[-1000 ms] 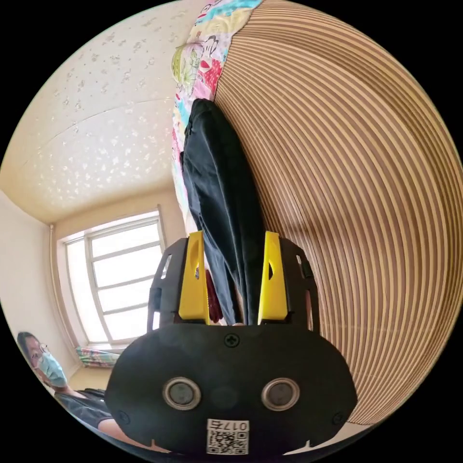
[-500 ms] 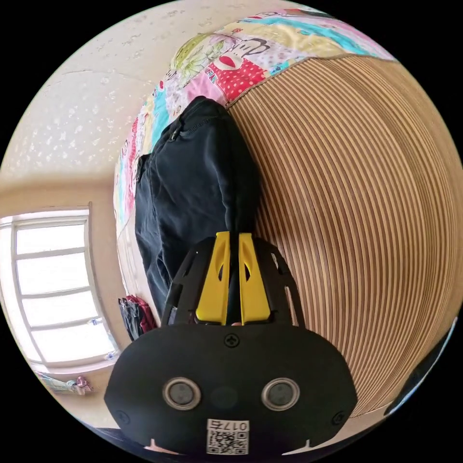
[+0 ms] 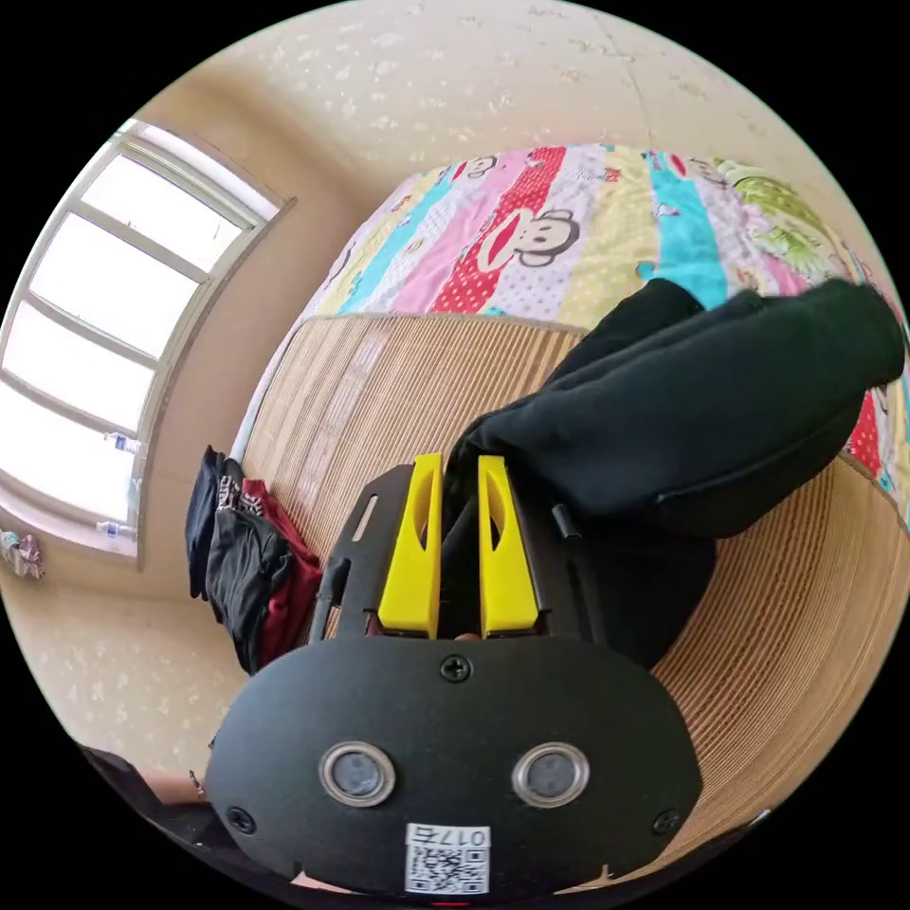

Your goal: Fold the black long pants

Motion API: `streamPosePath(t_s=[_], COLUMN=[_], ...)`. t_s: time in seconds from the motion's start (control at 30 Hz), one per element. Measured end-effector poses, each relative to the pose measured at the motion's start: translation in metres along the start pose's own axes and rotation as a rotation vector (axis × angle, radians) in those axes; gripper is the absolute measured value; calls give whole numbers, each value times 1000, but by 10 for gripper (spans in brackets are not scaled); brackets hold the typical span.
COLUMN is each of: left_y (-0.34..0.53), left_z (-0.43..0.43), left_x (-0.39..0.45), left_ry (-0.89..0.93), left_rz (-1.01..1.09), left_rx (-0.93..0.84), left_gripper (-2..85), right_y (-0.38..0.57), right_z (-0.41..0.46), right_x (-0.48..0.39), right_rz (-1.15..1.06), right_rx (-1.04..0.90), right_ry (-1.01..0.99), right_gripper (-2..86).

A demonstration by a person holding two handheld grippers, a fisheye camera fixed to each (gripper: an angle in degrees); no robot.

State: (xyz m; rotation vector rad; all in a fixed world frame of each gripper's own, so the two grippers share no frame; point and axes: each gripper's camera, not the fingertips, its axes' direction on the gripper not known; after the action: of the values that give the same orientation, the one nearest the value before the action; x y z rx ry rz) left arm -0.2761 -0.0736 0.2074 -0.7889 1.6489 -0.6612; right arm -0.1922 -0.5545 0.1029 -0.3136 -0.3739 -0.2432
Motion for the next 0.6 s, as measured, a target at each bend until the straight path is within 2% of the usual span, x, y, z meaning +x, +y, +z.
streamPosePath(t_s=[0.1,0.3,0.4,0.53,0.6], left_y=[-16,-49,-57,-62,-62], left_z=[-24,-8,-3,-3,-2], left_x=[6,48,57,59,60], left_ry=[-76,-305,-359,-363,-360], left_rz=[-21,68,71,42,33], left_rx=[0,-219,-268,-294,-301], left_gripper=[19,25,27,26,25], right_y=[42,209,292,386,413], right_z=[4,-5,4,28,43], right_x=[-9,-13,-5,0,-15], right_rz=[-21,-8,106,411,478], right_rx=[47,-22,-145,-176,-207], right_ry=[0,17,-5,-305,-318], right_gripper=[38,42,59,80,83])
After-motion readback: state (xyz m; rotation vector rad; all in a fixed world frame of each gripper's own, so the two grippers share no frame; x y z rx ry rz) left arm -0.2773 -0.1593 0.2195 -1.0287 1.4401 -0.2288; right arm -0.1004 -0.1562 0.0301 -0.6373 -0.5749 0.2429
